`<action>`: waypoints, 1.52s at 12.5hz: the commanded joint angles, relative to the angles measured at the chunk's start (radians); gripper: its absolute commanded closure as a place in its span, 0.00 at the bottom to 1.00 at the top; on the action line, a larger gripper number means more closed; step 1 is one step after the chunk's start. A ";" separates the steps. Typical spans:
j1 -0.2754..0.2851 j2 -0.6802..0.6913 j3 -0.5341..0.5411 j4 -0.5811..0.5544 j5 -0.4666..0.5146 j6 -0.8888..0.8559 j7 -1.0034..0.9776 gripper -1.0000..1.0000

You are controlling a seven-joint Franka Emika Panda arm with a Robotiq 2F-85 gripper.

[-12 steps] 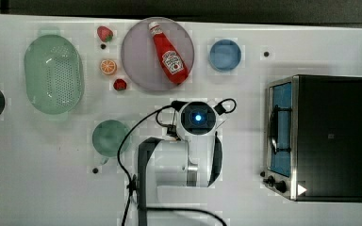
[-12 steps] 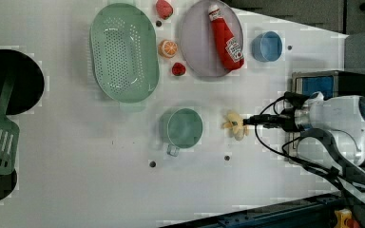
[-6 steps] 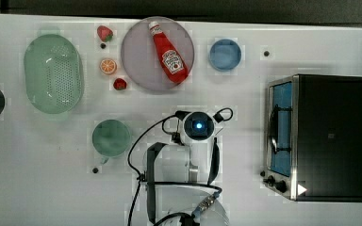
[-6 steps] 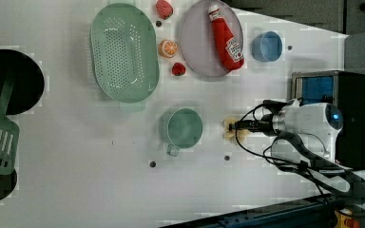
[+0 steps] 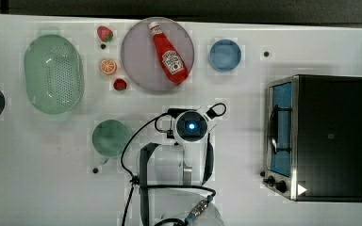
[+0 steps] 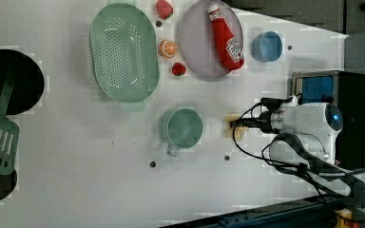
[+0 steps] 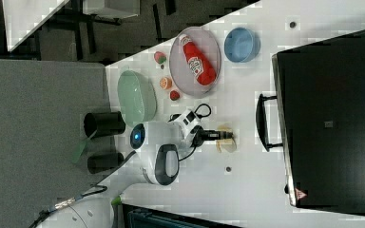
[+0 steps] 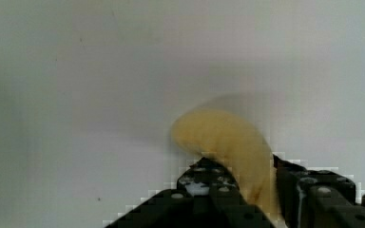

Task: Pick Banana and place it in mug.

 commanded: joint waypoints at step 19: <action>0.056 -0.648 0.389 0.150 0.166 -0.766 0.644 0.73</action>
